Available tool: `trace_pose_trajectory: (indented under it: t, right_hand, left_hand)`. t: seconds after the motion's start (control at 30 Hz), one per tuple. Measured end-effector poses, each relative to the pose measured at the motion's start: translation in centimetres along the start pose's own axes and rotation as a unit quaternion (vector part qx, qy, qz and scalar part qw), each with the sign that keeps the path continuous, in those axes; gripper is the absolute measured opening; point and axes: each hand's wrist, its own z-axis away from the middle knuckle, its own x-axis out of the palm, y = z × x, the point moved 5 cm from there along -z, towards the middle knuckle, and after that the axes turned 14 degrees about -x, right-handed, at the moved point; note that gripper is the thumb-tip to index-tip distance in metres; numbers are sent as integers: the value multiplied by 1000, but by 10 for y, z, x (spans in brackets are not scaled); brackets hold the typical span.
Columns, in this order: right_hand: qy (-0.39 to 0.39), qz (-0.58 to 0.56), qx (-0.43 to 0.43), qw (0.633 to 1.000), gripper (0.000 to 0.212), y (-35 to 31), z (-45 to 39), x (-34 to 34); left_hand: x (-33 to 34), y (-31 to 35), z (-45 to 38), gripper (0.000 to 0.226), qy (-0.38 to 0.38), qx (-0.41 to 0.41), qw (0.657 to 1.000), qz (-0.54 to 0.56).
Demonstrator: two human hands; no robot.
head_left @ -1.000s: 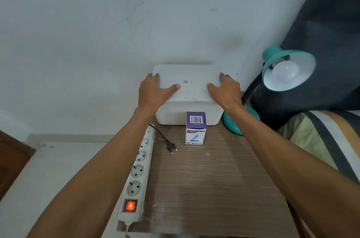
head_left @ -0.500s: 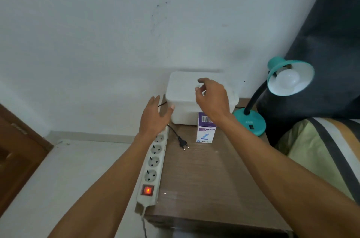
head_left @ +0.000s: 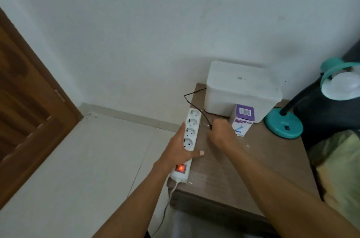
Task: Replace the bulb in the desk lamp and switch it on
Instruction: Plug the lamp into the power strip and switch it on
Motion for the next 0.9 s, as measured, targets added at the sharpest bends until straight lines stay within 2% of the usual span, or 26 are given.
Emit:
trace_pose_trajectory:
  t: [0.23,0.3,0.43,0.6,0.73,0.9]
  right_hand:
    - [7,33,19,999,15,5,-7,11]
    - [15,17,28,999,14,6,-10,10]
    - [80,-63,36,994,13,2,-13,-1]
    - [178,-234,12,956,16,-25,-11,-26]
    - [177,-273,-16,945,11,-45,-12,-26]
    - [176,-280,-5,944,10,-51,-9,-11]
  left_hand:
    - [3,-11,-7,140,-14,3,1000,-2]
    - [3,-13,-10,135,-11,3,1000,3]
    - [2,-11,-9,122,5,27,999,18]
    - [2,-7,-7,118,6,44,999,22]
    - [1,-7,-7,112,6,46,998,30]
    - [1,-7,-8,112,7,47,999,26]
